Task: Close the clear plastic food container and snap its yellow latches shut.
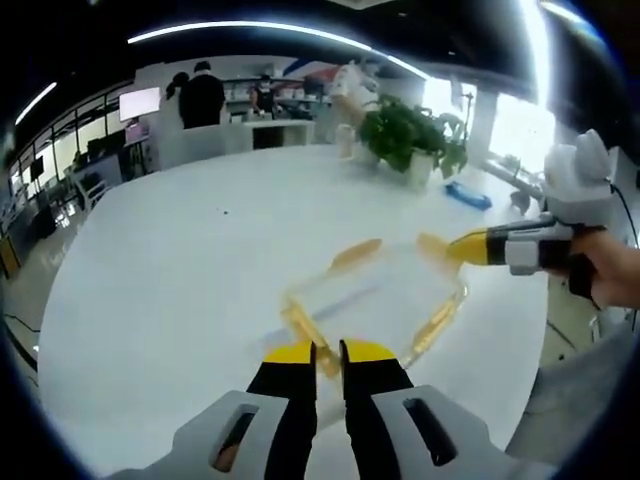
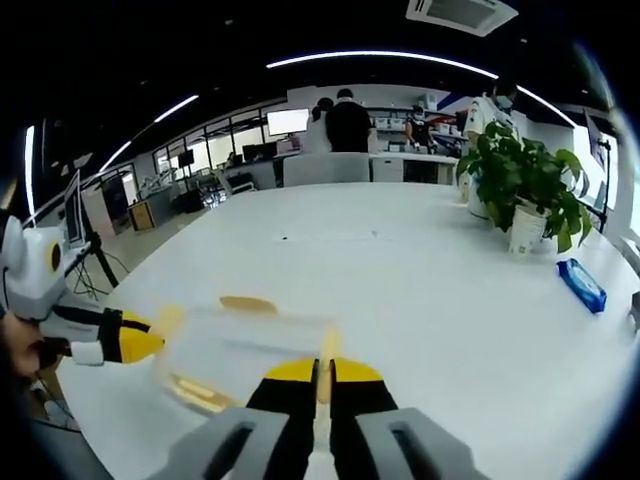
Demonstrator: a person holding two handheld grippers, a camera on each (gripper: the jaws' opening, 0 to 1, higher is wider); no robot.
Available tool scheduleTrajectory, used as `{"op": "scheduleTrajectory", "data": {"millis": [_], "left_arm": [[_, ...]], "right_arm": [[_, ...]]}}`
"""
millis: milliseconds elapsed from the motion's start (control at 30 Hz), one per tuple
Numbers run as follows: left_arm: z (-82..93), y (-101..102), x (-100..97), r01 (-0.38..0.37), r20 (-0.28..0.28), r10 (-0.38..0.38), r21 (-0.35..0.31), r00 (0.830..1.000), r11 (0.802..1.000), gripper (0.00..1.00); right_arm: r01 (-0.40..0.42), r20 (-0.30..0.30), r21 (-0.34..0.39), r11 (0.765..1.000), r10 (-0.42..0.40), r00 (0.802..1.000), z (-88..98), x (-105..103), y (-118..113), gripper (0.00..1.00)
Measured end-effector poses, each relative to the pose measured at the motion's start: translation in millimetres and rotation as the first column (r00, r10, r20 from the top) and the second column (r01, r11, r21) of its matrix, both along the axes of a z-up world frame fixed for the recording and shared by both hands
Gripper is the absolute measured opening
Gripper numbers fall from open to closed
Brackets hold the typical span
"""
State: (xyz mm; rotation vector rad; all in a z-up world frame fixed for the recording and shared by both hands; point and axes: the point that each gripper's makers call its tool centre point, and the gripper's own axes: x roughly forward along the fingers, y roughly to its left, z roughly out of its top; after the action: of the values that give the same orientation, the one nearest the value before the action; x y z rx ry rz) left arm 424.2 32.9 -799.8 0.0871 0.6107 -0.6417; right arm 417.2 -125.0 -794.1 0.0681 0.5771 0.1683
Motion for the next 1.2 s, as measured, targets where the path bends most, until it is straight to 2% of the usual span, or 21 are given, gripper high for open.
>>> {"op": "scheduleTrajectory", "data": {"millis": [600, 767, 933, 1000, 1033, 1100, 1200], "left_arm": [[0.0, 0.9, -0.9, -0.014, -0.008, 0.014, -0.023, 1.0, 1.0, 0.04], [-0.2, 0.8, -0.6, -0.016, -0.005, 0.015, -0.027, 1.0, 1.0, 0.04], [-0.8, 2.1, 1.4, -0.029, 0.005, 0.029, -0.059, 1.0, 0.998, 0.04], [-1.1, 2.9, 2.5, -0.052, -0.007, 0.051, -0.09, 0.999, 0.995, 0.03], [-1.0, 2.9, 2.8, -0.057, -0.012, 0.056, -0.1, 0.998, 0.993, 0.03], [-0.8, 3.0, 3.2, -0.07, -0.024, 0.067, -0.112, 0.997, 0.991, 0.03], [-1.3, 6.6, 3.5, -0.103, -0.03, 0.1, -0.128, 0.995, 0.986, 0.05]], "right_arm": [[0.029, -0.012, 0.017, 0.999, -0.029, 1.0, 1.8, -7.7, -4.0, 0.0], [0.036, 0.003, 0.023, 0.999, -0.036, 0.999, 1.3, -6.8, -5.4, 0.0], [0.051, 0.003, 0.027, 0.998, -0.052, 0.999, 0.1, -7.0, -10.0, 0.0], [0.061, 0.025, 0.036, 0.997, -0.062, 0.998, 2.4, -5.0, -13.4, 0.0], [0.065, 0.013, 0.041, 0.997, -0.066, 0.998, 0.9, -6.7, -13.1, 0.0], [0.07, 0.024, 0.014, 0.997, -0.07, 0.997, 1.2, -6.3, -15.7, 0.0], [0.069, 0.023, 0.011, 0.998, -0.069, 0.997, 0.3, -5.9, -16.9, 0.0]]}}
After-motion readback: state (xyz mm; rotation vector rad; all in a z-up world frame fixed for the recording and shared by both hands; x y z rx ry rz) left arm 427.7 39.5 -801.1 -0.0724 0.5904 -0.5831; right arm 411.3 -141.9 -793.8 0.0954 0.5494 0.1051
